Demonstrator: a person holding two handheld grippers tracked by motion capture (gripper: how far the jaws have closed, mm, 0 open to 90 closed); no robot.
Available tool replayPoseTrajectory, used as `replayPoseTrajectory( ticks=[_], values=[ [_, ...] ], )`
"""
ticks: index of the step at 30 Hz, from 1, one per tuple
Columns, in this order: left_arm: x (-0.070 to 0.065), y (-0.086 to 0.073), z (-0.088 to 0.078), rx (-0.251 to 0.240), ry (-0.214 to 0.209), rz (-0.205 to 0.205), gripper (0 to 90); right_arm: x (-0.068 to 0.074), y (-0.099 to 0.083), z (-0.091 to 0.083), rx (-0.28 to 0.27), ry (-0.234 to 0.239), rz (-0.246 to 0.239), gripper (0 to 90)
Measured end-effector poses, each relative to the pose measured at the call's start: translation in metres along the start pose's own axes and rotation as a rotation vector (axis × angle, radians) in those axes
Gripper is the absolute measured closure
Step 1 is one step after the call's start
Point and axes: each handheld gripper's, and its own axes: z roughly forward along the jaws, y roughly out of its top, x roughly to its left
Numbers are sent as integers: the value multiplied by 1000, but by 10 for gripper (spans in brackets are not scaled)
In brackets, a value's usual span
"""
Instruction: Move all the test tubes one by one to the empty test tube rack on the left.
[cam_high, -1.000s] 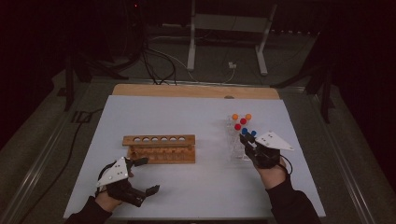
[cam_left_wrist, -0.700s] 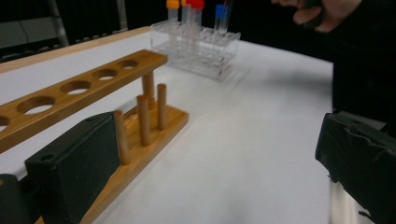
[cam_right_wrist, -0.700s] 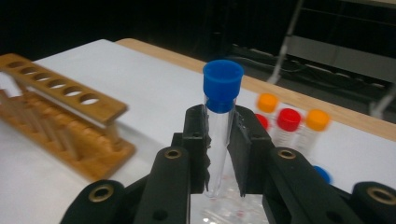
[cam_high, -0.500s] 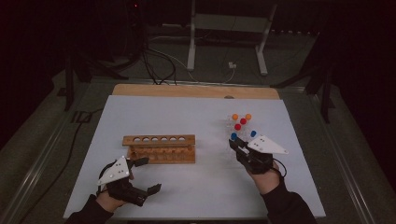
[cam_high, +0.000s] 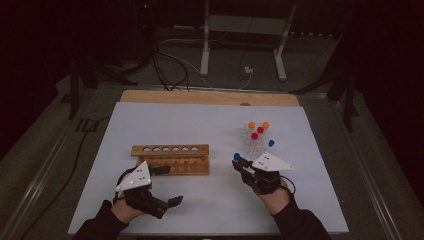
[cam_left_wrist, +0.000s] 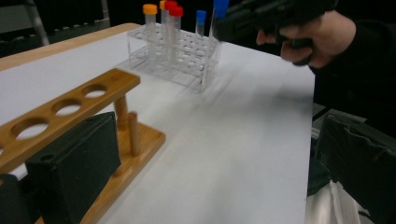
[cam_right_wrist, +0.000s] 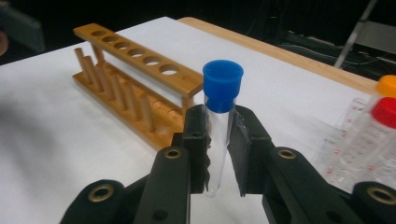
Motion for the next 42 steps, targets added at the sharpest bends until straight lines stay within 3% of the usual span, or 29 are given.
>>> replayPoseTrajectory(
  ticks=[7,19,29,42],
  values=[
    [-3,22,20,-12,-46,6,22,11,-1,1,4,47,-18,769],
    [1,48,43,-36,-73,23,85,21,-1,2,11,88,-40,769],
    [2,60,63,-41,-84,37,198,23,0,2,12,101,-43,769],
    [-2,66,88,-30,-107,73,457,24,0,2,15,108,-46,769]
  ],
)
